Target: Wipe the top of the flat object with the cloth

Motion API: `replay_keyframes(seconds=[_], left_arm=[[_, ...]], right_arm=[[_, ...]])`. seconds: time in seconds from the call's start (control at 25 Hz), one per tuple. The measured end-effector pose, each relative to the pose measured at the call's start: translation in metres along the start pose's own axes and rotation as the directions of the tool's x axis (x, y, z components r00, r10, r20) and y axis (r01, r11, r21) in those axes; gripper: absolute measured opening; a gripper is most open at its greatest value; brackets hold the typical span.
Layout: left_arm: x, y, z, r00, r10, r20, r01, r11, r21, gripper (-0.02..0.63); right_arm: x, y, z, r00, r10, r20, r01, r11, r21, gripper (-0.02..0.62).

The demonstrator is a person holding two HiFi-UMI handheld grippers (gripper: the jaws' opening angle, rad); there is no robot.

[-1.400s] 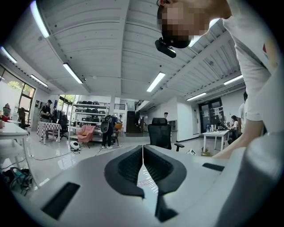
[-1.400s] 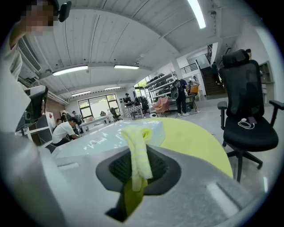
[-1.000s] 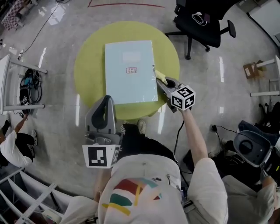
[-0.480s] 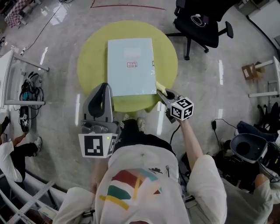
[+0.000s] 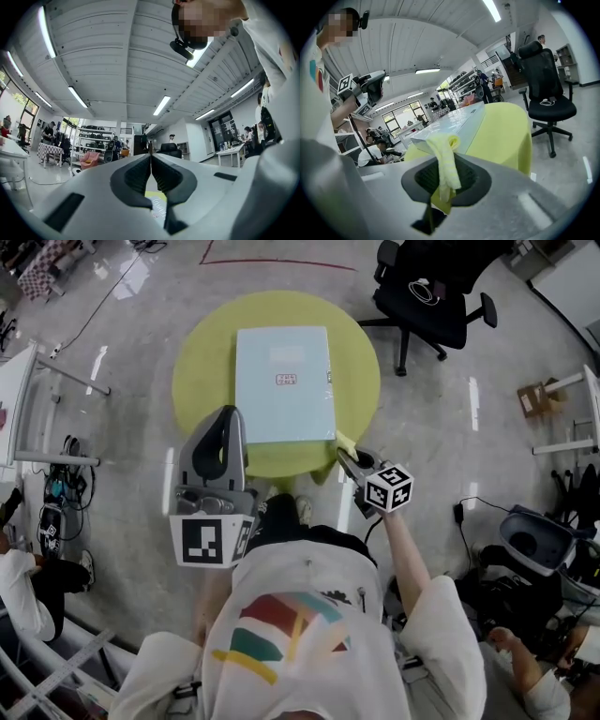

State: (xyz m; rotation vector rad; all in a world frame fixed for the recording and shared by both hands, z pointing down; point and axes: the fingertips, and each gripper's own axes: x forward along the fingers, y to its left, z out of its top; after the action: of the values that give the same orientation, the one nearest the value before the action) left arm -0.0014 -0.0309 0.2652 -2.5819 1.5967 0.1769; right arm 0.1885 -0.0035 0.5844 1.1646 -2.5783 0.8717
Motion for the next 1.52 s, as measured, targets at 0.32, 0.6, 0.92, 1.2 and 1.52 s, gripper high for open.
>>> replay_keyframes(seconds=[0.32,0.6,0.92,1.2,1.52], left_arm=[[-0.001,-0.003,0.005,1.000,0.005,0.026,-0.005,1.000,0.000,0.017],[0.001,0.000,0.004,0.999,0.020,0.031,-0.020,1.000,-0.019,0.017],[0.004,0.001,0.015,0.998,0.037,0.054,-0.036,0.999,-0.015,0.017],[0.008,-0.009,0.030,0.997,0.016,0.081,-0.017,1.000,0.018,0.017],[0.010,-0.031,0.025,0.998,-0.035,0.052,0.034,0.999,0.023,0.017]], right_arm=[[-0.007,0.001,-0.004,1.000,-0.016,0.006,0.016,1.000,0.002,0.026],[-0.005,-0.014,0.011,0.991,-0.127,-0.051,0.122,0.988,-0.093,0.026],[-0.002,-0.021,0.109,0.956,-0.283,0.074,0.292,0.941,-0.173,0.026],[-0.026,0.064,0.222,0.885,-0.271,0.379,0.385,0.883,-0.266,0.026],[-0.053,0.156,0.265,0.796,-0.236,0.557,0.495,0.783,-0.375,0.026]])
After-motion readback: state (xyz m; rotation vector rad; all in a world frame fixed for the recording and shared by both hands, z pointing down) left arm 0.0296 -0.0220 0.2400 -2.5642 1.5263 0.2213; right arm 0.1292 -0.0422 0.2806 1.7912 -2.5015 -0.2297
